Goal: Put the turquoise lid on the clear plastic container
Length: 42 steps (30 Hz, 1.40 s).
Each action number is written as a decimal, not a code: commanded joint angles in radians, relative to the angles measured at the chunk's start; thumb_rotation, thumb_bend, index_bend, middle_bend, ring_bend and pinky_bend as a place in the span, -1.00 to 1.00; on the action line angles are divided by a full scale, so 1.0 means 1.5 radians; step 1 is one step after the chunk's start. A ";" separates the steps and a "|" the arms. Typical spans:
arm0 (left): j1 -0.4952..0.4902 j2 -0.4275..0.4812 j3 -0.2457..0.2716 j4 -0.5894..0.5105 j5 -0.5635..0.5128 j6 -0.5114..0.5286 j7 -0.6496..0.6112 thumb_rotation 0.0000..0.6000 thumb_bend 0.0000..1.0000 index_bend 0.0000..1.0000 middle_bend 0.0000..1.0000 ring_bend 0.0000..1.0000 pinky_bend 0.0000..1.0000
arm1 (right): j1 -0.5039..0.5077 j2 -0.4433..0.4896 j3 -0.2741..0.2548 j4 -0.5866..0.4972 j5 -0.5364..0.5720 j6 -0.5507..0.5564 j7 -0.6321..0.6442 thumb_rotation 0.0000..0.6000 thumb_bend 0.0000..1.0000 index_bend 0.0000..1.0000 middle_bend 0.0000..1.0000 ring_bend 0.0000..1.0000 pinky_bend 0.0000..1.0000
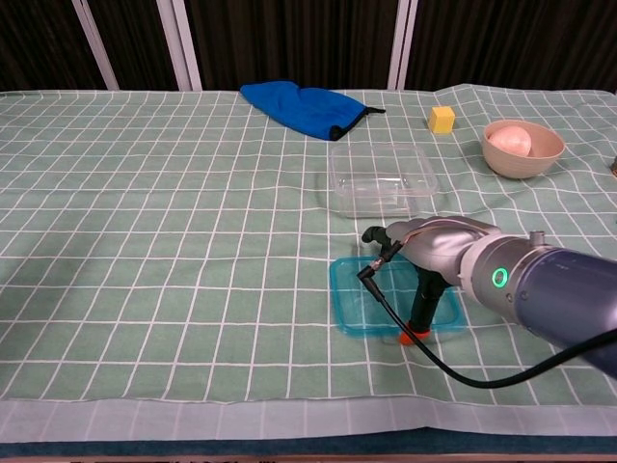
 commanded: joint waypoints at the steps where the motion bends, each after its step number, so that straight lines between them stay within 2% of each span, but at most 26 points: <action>1: 0.000 0.000 0.000 0.000 0.000 0.000 -0.001 1.00 0.05 -0.83 -1.00 -1.00 -1.00 | 0.001 0.001 -0.001 -0.002 -0.001 0.000 0.004 1.00 -0.69 -0.89 -0.11 -0.76 -1.00; 11: 0.000 0.002 0.000 -0.002 -0.001 -0.002 -0.004 1.00 0.05 -0.83 -1.00 -1.00 -1.00 | -0.004 -0.007 -0.008 0.002 -0.039 0.012 0.036 1.00 -0.69 -0.84 -0.04 -0.69 -1.00; 42: -0.001 0.008 0.003 -0.011 -0.004 -0.009 -0.013 1.00 0.05 -0.83 -1.00 -1.00 -1.00 | -0.001 0.033 -0.006 -0.036 -0.038 0.013 0.060 1.00 -0.69 -0.84 -0.02 -0.68 -1.00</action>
